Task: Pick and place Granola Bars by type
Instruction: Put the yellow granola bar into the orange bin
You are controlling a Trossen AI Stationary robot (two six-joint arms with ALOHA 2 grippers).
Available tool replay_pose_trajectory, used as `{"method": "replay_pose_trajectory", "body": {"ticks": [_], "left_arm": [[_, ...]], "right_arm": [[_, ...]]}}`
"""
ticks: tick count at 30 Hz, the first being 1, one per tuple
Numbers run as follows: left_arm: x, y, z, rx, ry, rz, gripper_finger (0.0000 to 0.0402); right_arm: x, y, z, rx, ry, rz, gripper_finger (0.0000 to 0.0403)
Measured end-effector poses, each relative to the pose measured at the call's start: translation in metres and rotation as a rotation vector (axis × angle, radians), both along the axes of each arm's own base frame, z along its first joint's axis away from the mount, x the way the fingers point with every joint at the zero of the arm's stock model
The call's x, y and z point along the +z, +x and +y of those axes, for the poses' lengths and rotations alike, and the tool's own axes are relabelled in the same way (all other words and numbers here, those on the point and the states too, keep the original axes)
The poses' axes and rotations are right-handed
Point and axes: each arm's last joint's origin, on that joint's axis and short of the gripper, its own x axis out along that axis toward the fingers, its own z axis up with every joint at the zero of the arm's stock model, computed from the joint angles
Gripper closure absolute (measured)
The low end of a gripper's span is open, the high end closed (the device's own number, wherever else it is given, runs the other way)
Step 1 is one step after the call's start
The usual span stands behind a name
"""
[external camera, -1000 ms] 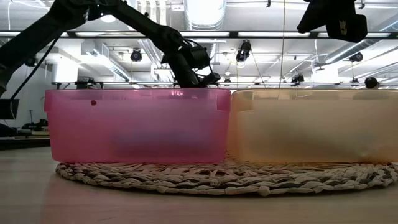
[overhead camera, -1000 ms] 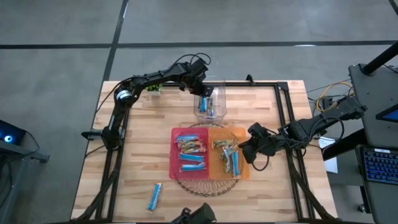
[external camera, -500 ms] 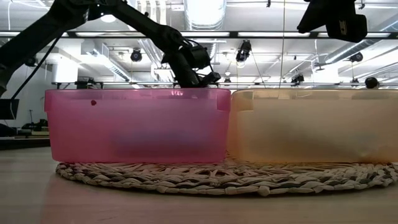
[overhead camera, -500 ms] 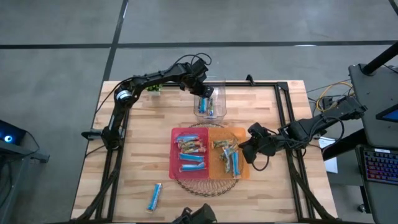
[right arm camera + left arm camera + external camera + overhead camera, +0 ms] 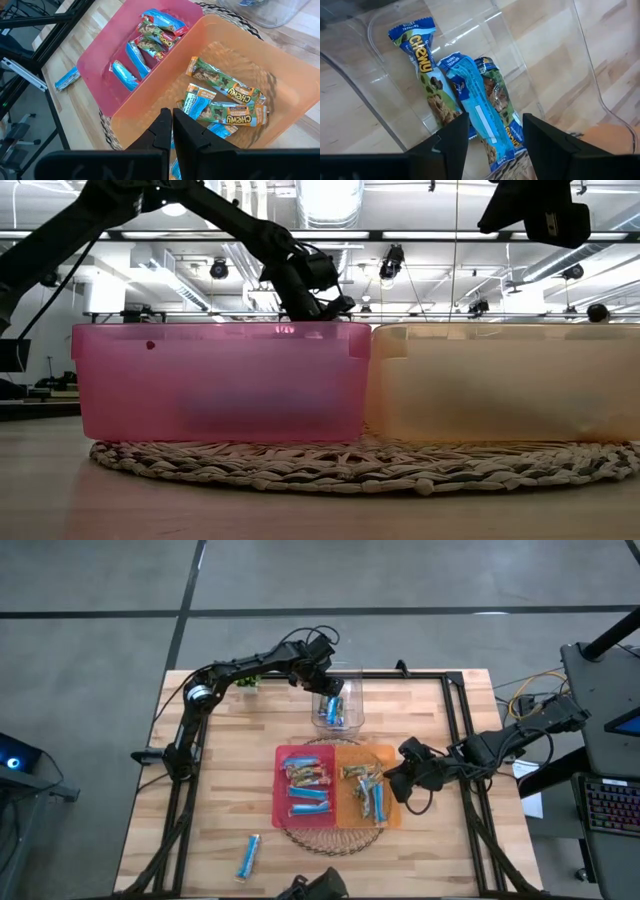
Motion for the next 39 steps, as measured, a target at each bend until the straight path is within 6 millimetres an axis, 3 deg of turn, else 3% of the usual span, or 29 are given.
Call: {"method": "replay_pose_trajectory", "body": {"ticks": [14,23,31,39], "left_arm": [[0.002,-0.002,-0.003,-0.011,-0.035,0.002,0.0244],[0.019,-0.001,-0.010,-0.044,-0.031,0.017,0.0320],[0.054,-0.008,-0.034,-0.113,0.025,-0.010,0.0394],[0.099,-0.023,-0.068,-0.159,0.090,-0.064,0.0401]], "right_arm": [[0.000,0.000,0.000,0.002,-0.002,0.000,0.0394],[0.000,0.000,0.000,0.008,-0.007,0.001,0.0394],[0.000,0.000,0.000,0.023,-0.024,0.003,0.0394],[-0.001,0.000,0.000,0.027,-0.028,0.006,0.0394]]}}
